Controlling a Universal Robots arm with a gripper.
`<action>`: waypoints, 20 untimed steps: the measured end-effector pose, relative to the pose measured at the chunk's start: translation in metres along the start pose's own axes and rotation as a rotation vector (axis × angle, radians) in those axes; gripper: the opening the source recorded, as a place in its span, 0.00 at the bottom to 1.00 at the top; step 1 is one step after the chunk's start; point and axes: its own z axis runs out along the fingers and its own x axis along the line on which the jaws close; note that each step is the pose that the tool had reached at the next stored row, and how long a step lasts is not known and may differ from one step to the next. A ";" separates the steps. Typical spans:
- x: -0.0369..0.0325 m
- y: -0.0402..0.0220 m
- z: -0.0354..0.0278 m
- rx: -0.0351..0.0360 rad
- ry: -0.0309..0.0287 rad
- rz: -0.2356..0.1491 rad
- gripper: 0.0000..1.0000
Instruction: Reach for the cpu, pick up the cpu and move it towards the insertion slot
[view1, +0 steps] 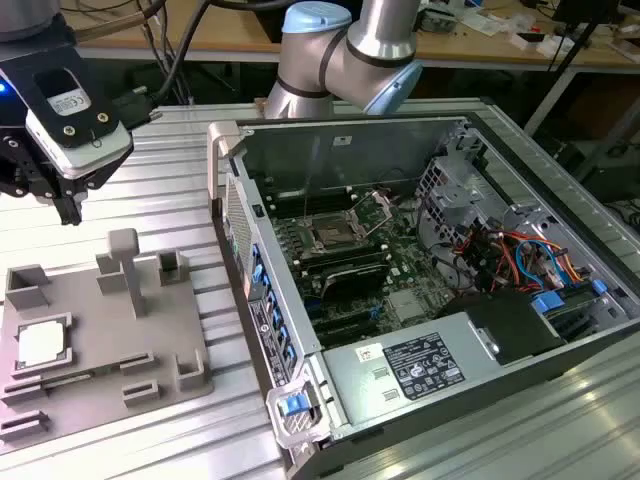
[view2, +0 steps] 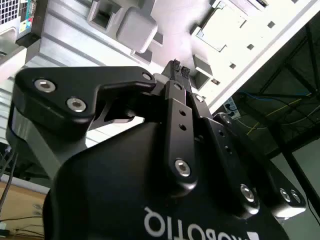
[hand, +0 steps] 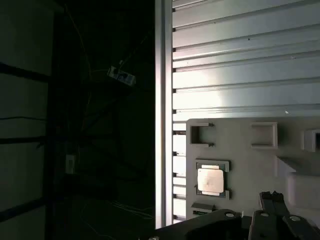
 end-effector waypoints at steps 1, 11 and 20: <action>0.0000 0.0000 0.0000 0.0000 0.0000 0.000 0.11; 0.0094 0.0001 0.0003 0.0000 0.0000 0.000 0.11; 0.0314 -0.0001 0.0010 0.0001 0.0003 0.000 0.30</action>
